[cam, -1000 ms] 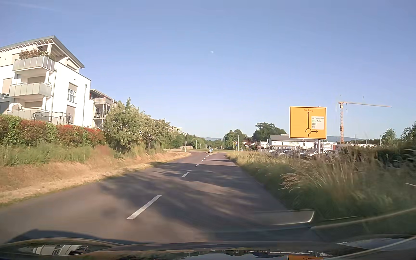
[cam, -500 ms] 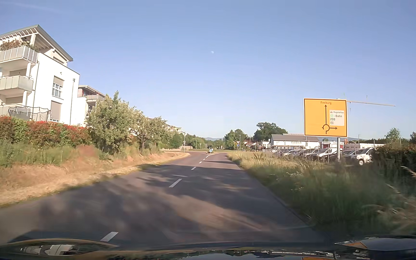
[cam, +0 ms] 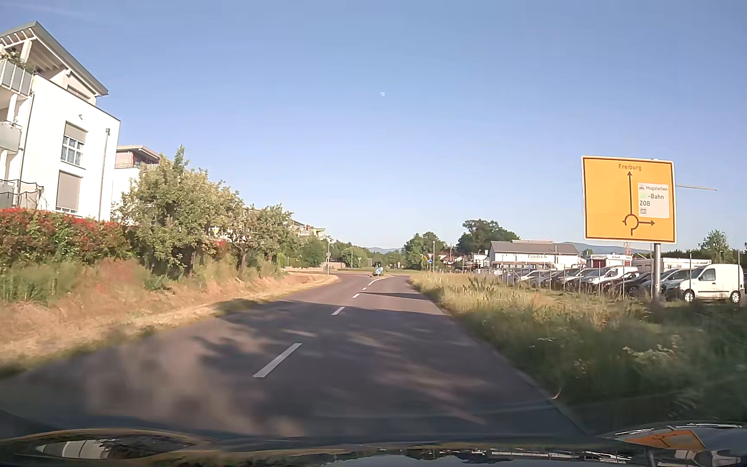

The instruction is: Follow the waypoints while adhering to traffic rules and regulations

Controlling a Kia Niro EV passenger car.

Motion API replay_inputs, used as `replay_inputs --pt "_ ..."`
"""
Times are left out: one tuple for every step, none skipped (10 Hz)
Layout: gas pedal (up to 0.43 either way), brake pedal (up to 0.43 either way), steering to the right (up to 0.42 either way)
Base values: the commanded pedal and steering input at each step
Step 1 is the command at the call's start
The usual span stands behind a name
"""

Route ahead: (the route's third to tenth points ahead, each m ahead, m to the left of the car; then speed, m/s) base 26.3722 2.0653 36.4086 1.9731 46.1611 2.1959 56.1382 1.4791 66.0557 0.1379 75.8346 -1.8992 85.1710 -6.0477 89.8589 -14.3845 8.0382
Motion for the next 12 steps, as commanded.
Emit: replay_inputs --pt "0.087 0.0 0.0" --pt "0.087 0.0 0.0" --pt "0.087 0.0 0.0" --pt "0.087 0.0 0.0" --pt "0.087 0.0 0.0" --pt "0.087 0.0 0.0" --pt "0.087 0.0 0.0" --pt "0.087 0.0 0.0" --pt "0.087 0.0 0.0" --pt "0.087 0.0 0.0" --pt "0.087 0.0 0.0" --pt "0.087 0.0 0.0"
